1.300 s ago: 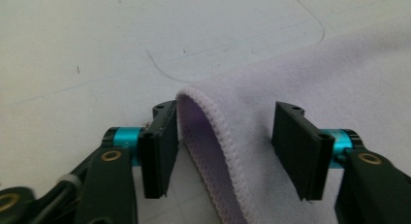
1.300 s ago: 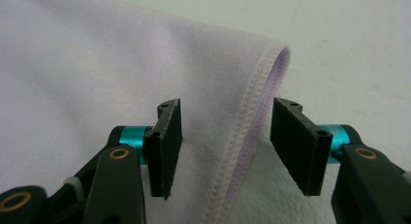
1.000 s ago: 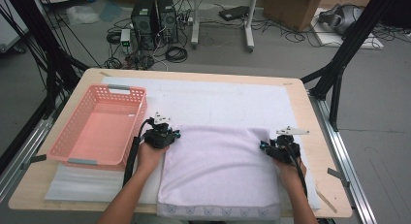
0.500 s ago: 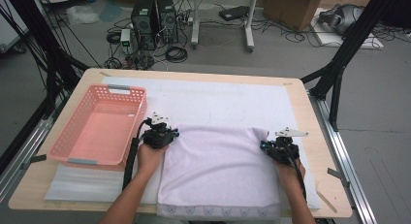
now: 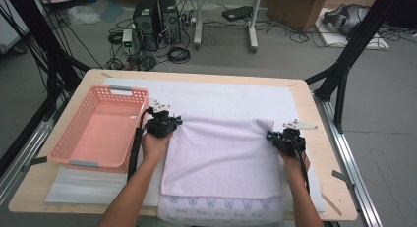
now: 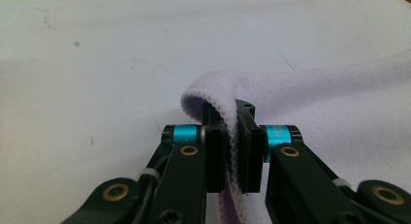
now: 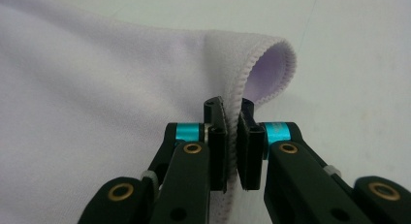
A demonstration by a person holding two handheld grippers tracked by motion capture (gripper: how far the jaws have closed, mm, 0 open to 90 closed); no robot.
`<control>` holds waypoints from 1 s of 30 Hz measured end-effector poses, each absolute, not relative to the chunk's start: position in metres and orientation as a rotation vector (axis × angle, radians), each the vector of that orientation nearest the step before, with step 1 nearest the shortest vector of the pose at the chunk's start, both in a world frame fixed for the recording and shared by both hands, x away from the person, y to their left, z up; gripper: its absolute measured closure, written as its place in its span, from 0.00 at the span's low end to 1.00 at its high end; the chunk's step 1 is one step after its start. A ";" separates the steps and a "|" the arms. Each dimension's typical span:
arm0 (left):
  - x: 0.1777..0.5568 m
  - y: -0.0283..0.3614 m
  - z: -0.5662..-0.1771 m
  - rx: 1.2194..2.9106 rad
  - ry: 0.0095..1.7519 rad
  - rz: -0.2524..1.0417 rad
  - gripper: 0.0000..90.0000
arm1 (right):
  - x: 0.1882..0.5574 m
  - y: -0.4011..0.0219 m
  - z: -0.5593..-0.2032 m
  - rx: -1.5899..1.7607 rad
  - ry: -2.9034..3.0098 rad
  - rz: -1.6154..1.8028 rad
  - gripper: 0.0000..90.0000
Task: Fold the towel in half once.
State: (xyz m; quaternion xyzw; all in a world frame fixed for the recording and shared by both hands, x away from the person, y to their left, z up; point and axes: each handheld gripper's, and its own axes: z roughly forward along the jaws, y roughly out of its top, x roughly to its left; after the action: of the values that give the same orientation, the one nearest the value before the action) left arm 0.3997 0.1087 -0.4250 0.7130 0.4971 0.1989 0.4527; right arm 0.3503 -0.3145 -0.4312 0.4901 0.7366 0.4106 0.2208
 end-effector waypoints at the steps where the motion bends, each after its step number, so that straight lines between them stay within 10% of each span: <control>1: 0.404 0.109 -0.424 1.759 1.226 0.501 0.93 | 0.355 -0.314 -0.429 1.346 2.032 1.131 0.95; 21: 0.461 0.116 -0.438 1.694 1.266 0.538 0.93 | 0.437 -0.297 -0.421 1.318 2.032 1.040 0.94; 30: 0.451 0.115 -0.427 1.695 1.256 0.460 0.58 | 0.433 -0.295 -0.423 1.397 2.029 1.041 0.72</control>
State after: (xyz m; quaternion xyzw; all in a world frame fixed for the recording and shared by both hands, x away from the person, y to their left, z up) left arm 0.4507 0.1149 -0.4266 0.6922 0.5130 0.1880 0.4715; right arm 0.4328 -0.2951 -0.4230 0.5080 0.7382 0.3786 0.2315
